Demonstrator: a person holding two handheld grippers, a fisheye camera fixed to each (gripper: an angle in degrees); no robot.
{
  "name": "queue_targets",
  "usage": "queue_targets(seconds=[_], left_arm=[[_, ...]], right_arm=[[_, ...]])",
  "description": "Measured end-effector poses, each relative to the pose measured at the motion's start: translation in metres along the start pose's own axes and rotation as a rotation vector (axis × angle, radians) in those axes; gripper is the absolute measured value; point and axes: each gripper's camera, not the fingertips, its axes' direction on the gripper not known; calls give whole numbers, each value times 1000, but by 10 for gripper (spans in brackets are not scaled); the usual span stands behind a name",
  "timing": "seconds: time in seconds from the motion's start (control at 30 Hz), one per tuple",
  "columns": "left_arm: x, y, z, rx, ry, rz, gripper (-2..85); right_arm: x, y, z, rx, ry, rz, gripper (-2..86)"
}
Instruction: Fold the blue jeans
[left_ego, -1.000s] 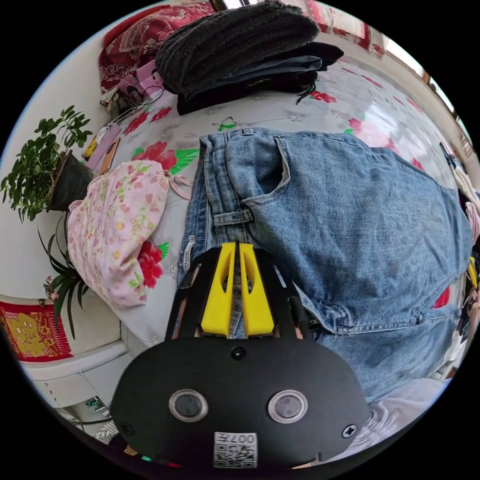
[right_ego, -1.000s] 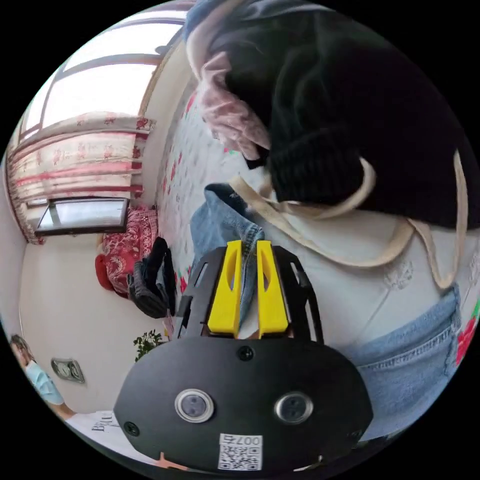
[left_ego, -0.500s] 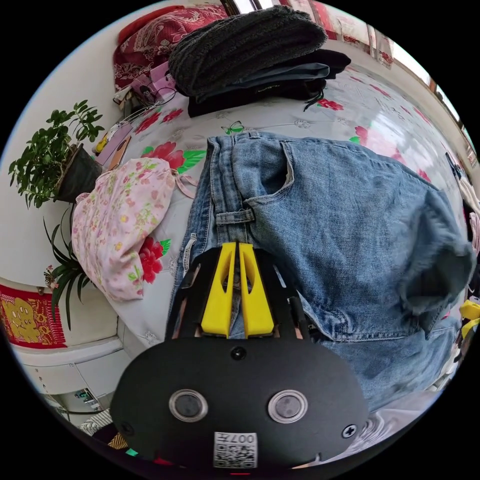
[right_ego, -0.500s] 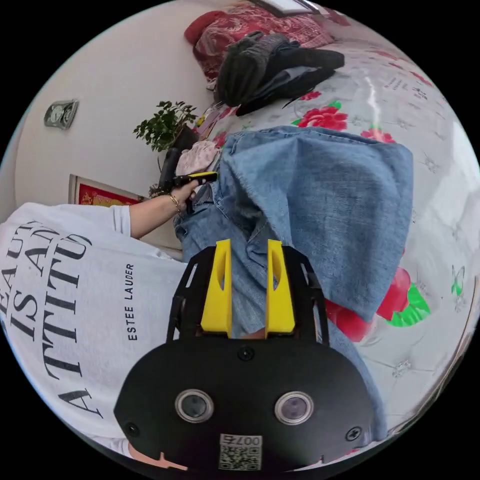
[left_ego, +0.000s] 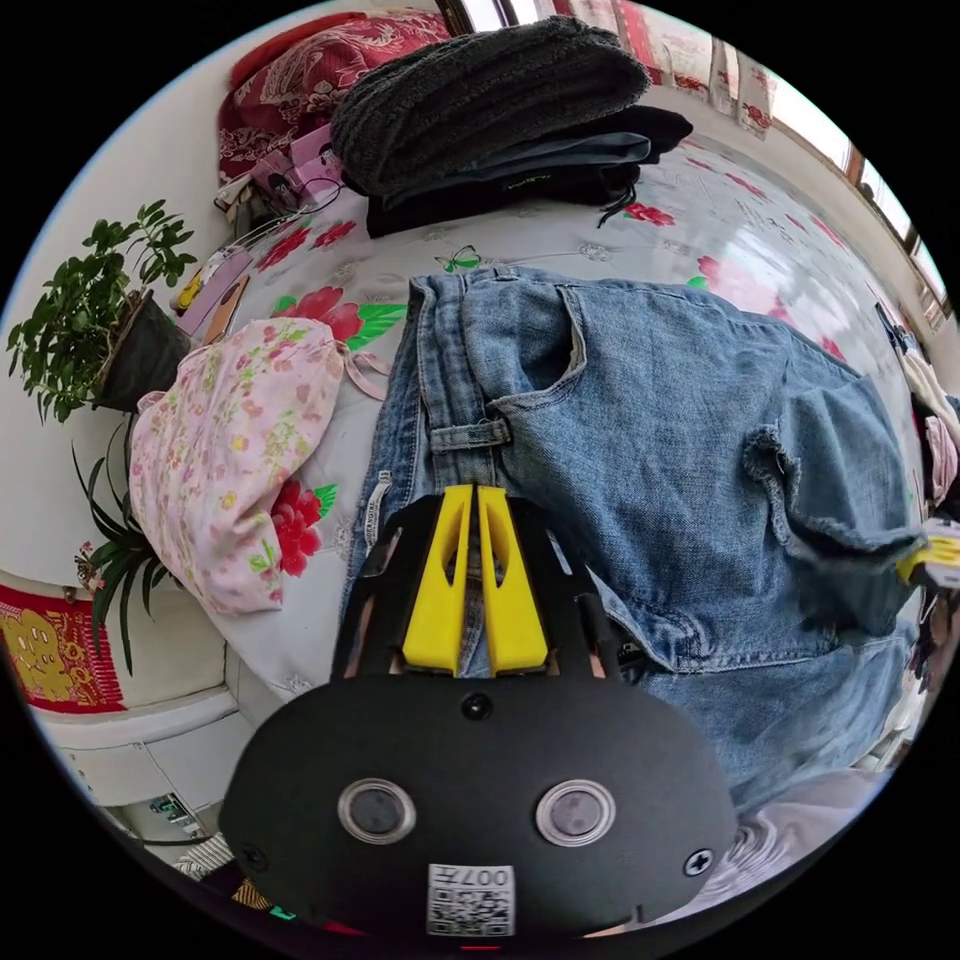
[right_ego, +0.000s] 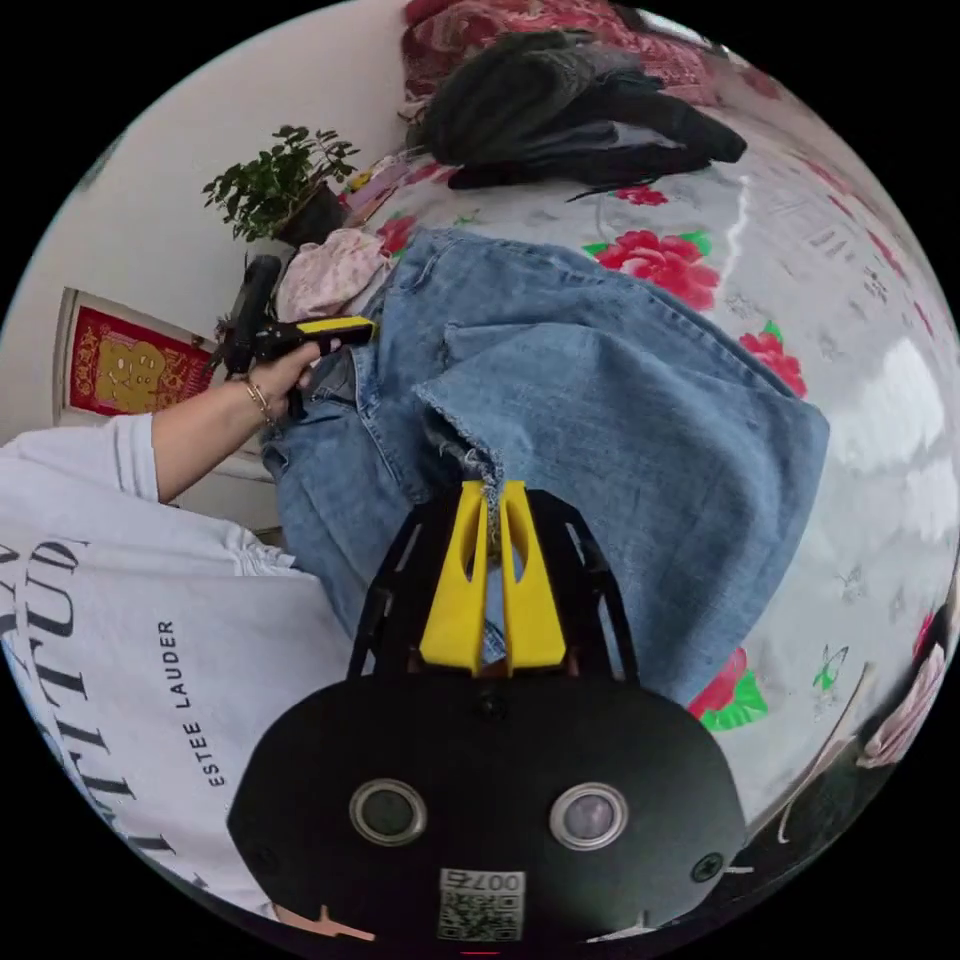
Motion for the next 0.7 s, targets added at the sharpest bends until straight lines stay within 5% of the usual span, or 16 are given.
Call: queue_targets(seconds=[0.2,0.3,0.57,0.7], left_arm=[[-39,26,-22,12,21,-19,-9],[-69,39,-36,-1,74,-85,-9],[-177,176,-141,184,252,-262,34],[-251,307,-163,144,215,-608,61]], right_arm=[[108,174,-246,558,439,492,28],[140,278,-299,624,533,789,63],[116,469,-205,522,163,1037,108],[81,577,-163,532,100,1253,124]])
